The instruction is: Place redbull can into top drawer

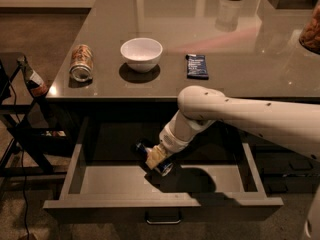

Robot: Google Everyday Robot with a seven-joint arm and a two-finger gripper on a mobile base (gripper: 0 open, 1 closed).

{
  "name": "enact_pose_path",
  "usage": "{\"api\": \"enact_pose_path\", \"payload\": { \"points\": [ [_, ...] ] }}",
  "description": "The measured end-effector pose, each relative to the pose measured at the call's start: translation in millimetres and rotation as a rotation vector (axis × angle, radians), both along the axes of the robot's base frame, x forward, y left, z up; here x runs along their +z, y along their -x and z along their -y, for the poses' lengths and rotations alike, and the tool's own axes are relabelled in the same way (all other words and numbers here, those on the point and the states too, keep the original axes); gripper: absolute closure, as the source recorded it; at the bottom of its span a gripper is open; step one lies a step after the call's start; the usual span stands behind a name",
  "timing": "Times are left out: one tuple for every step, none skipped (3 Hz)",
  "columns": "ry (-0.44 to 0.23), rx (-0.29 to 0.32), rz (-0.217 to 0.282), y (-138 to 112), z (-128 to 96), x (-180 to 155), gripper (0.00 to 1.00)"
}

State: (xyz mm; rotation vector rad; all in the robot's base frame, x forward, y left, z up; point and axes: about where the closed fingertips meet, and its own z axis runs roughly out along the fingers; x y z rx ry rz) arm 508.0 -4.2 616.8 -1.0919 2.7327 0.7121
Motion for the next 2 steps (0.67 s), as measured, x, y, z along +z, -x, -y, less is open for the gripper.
{"api": "enact_pose_path", "payload": {
  "points": [
    [0.006, 0.000, -0.014, -2.8, -6.9, -4.5, 1.00],
    [0.018, -0.013, -0.038, 6.7, -3.1, -8.3, 1.00]
  ]
}}
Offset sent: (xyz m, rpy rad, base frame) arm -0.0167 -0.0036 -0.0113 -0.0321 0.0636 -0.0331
